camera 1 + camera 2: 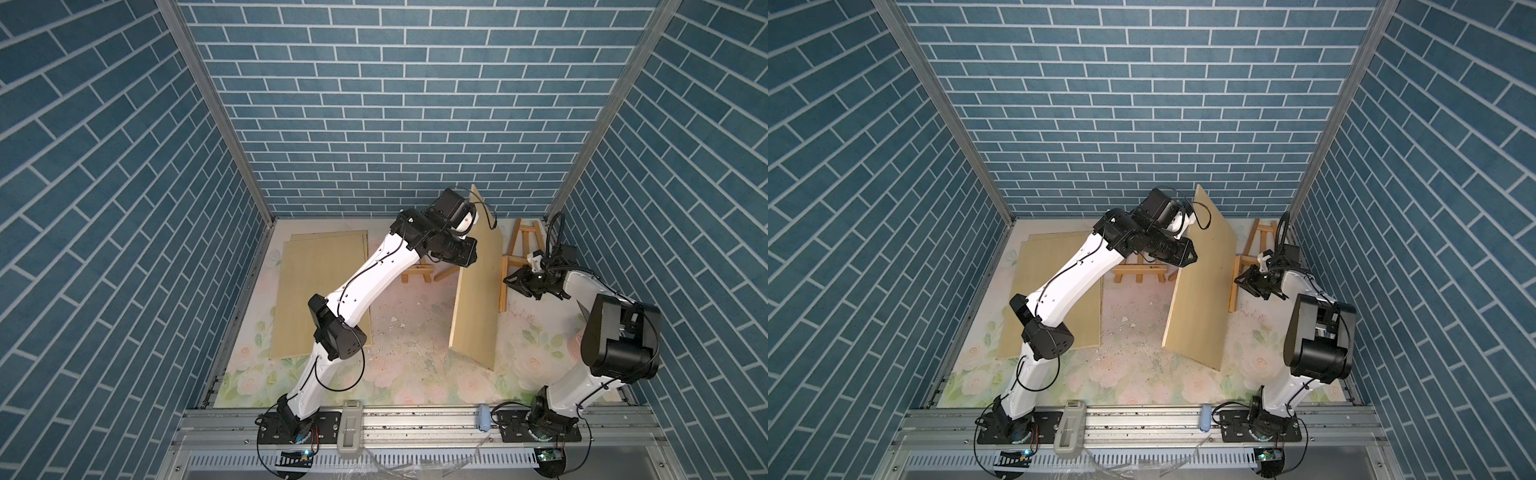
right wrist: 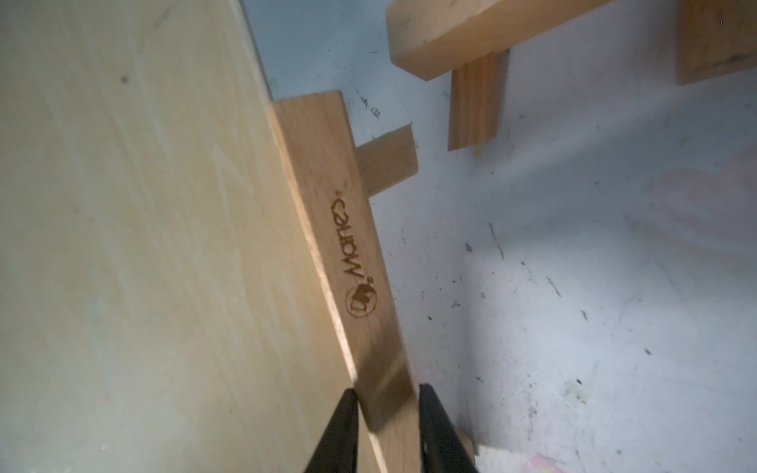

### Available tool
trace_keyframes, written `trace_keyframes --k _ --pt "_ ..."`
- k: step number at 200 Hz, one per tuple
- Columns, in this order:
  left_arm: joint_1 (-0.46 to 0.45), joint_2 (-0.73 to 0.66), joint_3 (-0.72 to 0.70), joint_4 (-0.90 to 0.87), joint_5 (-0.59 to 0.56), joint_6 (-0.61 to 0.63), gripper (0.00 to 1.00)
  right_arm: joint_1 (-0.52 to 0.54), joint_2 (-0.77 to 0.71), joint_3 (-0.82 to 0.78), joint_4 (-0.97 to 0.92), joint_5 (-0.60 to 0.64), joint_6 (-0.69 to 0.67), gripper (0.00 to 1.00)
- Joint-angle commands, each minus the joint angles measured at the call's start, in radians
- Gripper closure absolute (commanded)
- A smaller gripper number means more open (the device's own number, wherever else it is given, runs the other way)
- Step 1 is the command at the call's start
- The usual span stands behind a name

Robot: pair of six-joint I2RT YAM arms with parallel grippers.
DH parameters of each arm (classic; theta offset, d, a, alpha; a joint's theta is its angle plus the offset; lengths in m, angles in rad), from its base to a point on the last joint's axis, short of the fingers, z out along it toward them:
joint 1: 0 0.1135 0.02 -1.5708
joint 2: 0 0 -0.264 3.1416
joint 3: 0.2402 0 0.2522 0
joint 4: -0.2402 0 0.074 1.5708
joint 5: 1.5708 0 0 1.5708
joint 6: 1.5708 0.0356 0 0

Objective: Disassemble the easel
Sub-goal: Pick up the drawing board from the easel.

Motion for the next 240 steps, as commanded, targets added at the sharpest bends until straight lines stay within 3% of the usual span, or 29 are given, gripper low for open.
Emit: trace_keyframes --k 1,44,155,204,240 --pt "0.003 0.027 0.026 -0.018 -0.001 -0.007 0.68 -0.003 0.039 0.012 0.005 -0.005 0.012 0.79" --pt "0.003 0.032 0.028 -0.013 0.003 -0.022 0.69 -0.003 0.092 0.048 0.008 -0.003 0.018 0.89" --pt "0.000 0.077 0.063 -0.013 -0.023 -0.057 0.71 -0.003 0.114 0.035 0.019 -0.018 0.013 0.89" --pt "-0.002 0.074 0.062 0.036 -0.079 -0.063 0.77 -0.003 0.132 0.052 0.001 -0.024 -0.008 0.89" --pt "-0.002 0.077 0.063 0.062 -0.105 -0.074 0.94 -0.003 0.138 0.063 -0.006 -0.024 -0.013 0.89"
